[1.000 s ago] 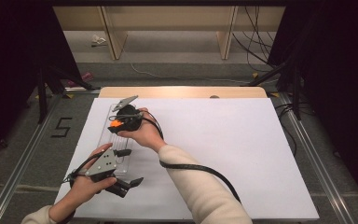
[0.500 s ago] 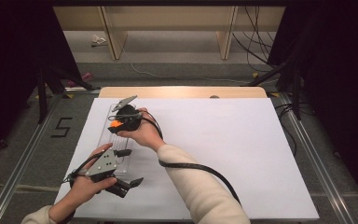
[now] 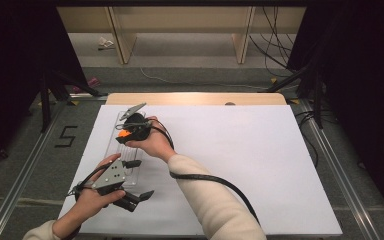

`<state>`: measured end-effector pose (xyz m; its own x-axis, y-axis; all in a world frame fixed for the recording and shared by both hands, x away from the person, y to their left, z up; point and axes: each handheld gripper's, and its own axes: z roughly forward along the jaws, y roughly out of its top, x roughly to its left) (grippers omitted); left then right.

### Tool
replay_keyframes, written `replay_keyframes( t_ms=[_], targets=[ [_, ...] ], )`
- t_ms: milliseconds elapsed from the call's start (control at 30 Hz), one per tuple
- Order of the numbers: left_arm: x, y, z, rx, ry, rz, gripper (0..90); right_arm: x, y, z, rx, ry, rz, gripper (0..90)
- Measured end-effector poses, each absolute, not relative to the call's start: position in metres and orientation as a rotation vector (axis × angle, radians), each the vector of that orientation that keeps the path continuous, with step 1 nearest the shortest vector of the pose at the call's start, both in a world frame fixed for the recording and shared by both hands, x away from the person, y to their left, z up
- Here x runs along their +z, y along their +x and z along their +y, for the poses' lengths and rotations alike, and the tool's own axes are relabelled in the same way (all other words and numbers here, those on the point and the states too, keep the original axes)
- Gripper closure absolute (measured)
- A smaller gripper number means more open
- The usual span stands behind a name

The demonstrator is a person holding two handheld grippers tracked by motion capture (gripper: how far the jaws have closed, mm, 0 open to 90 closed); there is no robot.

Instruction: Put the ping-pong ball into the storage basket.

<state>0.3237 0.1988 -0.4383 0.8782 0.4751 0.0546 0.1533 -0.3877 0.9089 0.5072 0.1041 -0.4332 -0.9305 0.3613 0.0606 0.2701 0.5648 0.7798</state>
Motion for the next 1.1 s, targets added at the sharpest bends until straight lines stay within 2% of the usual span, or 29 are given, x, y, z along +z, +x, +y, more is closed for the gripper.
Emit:
replay_keyframes(
  t_ms=[1100],
  targets=[
    [-0.4383,0.3236,0.1984,0.37,1.963,0.459,0.8,-0.4388,0.5064,0.1121,1.282,0.537,2.71,51.2]
  ],
)
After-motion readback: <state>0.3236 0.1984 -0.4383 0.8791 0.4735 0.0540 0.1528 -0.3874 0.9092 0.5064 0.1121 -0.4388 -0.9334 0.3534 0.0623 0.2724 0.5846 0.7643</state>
